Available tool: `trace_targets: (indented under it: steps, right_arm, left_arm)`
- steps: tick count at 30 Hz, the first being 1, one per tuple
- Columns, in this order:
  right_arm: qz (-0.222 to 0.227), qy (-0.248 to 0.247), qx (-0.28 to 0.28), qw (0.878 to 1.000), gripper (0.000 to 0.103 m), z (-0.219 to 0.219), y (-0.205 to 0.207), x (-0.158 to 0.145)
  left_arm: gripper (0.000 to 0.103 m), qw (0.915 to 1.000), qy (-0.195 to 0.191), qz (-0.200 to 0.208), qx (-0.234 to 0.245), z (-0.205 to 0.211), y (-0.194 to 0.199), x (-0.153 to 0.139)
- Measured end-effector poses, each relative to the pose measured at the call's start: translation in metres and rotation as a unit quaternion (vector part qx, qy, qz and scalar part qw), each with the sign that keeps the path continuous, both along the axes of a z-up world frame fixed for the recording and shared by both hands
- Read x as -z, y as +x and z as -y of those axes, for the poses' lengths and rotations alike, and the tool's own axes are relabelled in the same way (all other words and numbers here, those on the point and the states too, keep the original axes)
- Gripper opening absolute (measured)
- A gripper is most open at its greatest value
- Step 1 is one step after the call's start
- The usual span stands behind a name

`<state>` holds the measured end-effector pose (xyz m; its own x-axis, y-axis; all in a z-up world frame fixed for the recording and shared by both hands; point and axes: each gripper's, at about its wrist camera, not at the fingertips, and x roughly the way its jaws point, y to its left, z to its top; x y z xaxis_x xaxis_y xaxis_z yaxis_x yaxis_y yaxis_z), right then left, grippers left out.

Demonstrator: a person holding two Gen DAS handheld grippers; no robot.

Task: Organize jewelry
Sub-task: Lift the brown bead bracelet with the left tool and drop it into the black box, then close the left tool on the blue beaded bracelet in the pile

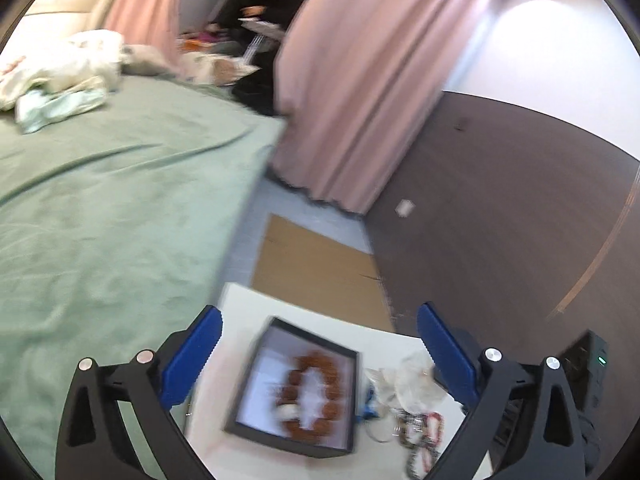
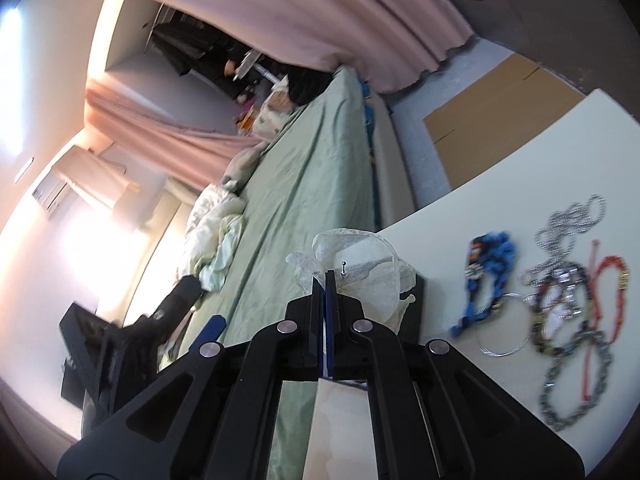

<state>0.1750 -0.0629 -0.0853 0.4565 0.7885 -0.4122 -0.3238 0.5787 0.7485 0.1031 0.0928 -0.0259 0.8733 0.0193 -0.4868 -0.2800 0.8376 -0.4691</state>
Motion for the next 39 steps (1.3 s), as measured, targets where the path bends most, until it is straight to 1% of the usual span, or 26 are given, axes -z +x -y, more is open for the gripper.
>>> trace_targets:
  steps: [1,3,5,7,9,11,13,15,16,21,24,27,29,35,39]
  right_arm:
    - [0.002,-0.002,-0.004,1.0,0.003,-0.005,-0.001,0.001]
    - [0.004,-0.008,-0.015,1.0,0.003,-0.015,-0.004,0.003]
    - [0.004,-0.012,-0.022,1.0,0.003,-0.024,-0.006,0.005]
    - [0.002,-0.015,-0.028,0.999,0.003,-0.031,-0.006,0.008]
    - [0.003,-0.02,-0.031,0.999,0.003,-0.038,-0.006,0.01]
    - [-0.001,-0.031,-0.037,0.999,0.013,-0.042,-0.006,0.012]
    - [-0.007,-0.038,-0.035,0.999,0.045,-0.044,-0.003,0.015]
    - [-0.007,-0.038,-0.014,0.999,0.055,-0.037,-0.003,0.014]
    - [-0.007,-0.037,-0.009,0.999,0.058,-0.032,-0.003,0.013]
    - [-0.001,-0.041,0.021,0.999,0.062,-0.005,-0.001,0.005]
    - [-0.005,-0.048,0.04,0.998,0.063,0.014,0.002,0.001]
    - [-0.009,-0.058,0.062,0.996,0.068,0.035,0.003,-0.002]
    - [-0.013,-0.063,0.073,0.995,0.069,0.046,0.002,-0.002]
    - [-0.05,-0.094,0.1,0.989,0.069,0.075,0.005,0.006]
    - [-0.08,-0.12,0.108,0.984,0.069,0.088,0.006,0.016]
  left_arm:
    - [0.094,0.9998,-0.007,-0.013,-0.015,-0.006,0.0,0.004]
    - [0.094,0.9978,-0.033,-0.035,-0.046,-0.019,-0.001,0.012]
    - [0.094,0.9957,-0.049,-0.042,-0.066,-0.028,-0.004,0.015]
    - [0.094,0.9949,-0.046,-0.046,-0.077,-0.033,-0.008,0.015]
    - [0.094,0.9951,-0.038,-0.052,-0.075,-0.034,-0.007,0.015]
    - [0.094,0.9953,-0.036,-0.058,-0.069,-0.033,-0.007,0.015]
    - [0.094,0.9953,-0.036,-0.062,-0.066,-0.031,-0.007,0.014]
    - [0.094,0.9955,-0.033,-0.063,-0.062,-0.029,-0.008,0.013]
    - [0.094,0.9956,-0.031,-0.064,-0.061,-0.029,-0.006,0.013]
    - [0.094,0.9964,-0.028,-0.063,-0.05,-0.025,-0.005,0.013]
    - [0.094,0.9972,-0.024,-0.059,-0.039,-0.017,-0.003,0.011]
    - [0.094,0.9978,-0.019,-0.057,-0.025,-0.007,0.0,0.01]
    - [0.094,0.9981,-0.016,-0.057,-0.016,0.001,0.003,0.01]
    - [0.094,0.9983,0.004,-0.056,0.018,0.031,0.011,0.011]
    - [0.094,0.9965,0.028,-0.054,0.057,0.059,0.019,0.012]
